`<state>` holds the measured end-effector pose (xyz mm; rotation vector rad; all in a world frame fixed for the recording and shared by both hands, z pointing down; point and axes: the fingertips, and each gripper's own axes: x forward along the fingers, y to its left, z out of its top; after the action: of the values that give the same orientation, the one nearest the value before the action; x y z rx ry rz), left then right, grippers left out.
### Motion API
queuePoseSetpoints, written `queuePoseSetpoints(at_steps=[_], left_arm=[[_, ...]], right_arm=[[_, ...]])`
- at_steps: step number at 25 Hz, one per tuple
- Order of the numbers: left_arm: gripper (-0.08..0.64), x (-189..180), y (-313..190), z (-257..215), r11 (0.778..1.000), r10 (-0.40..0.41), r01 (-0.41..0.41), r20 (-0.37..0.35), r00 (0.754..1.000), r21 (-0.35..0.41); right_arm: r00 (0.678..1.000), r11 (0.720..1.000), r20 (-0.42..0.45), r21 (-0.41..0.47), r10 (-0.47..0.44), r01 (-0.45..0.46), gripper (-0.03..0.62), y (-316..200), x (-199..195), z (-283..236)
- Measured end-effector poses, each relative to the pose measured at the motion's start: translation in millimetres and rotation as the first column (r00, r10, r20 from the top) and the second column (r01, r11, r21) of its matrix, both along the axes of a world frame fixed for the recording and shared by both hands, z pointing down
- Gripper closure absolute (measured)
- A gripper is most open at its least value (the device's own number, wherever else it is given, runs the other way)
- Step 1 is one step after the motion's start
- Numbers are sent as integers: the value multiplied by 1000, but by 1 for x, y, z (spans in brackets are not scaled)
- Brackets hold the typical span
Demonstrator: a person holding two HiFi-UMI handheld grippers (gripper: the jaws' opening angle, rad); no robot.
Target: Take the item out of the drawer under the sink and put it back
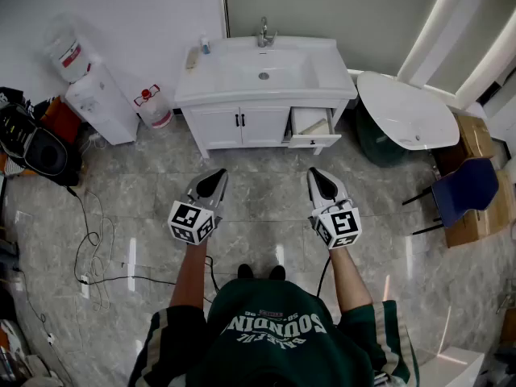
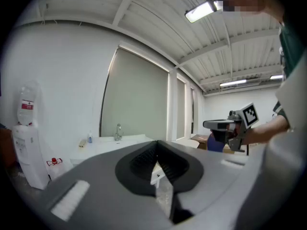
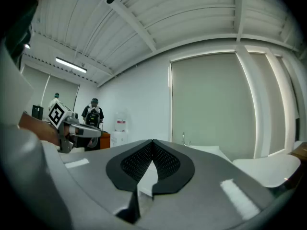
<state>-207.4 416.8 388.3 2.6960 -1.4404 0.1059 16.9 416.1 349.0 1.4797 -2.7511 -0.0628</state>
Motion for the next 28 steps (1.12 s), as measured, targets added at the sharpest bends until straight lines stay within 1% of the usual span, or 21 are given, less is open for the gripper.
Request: queuePoseSetpoints(at_steps=[2, 4, 7, 18, 23, 28], left_arm=[[511, 2, 0, 2, 1000, -7, 7, -3, 1000, -6], [511, 5, 1, 4, 1000, -11, 11, -6, 1000, -11], [511, 12, 4, 7, 1000, -4, 4, -3, 1000, -17], [511, 36, 1, 12, 999, 11, -11, 3, 1000, -35], [511, 50, 0, 14, 999, 5, -5, 8, 1000, -40], [511, 60, 1, 19, 999, -16, 16, -2, 1000, -40]], right_arm=[[1000, 1000, 27, 3, -15, 15, 591, 1, 3, -3], [999, 1000, 37, -7, -9, 9, 591, 1, 8, -2], [999, 1000, 37, -29, 14, -13, 591, 0, 14, 3], [1000, 997, 26, -75, 14, -12, 591, -5, 29, 15], [999, 997, 29, -73, 14, -12, 591, -4, 41, 16], [999, 997, 28, -70, -15, 17, 591, -3, 48, 21]])
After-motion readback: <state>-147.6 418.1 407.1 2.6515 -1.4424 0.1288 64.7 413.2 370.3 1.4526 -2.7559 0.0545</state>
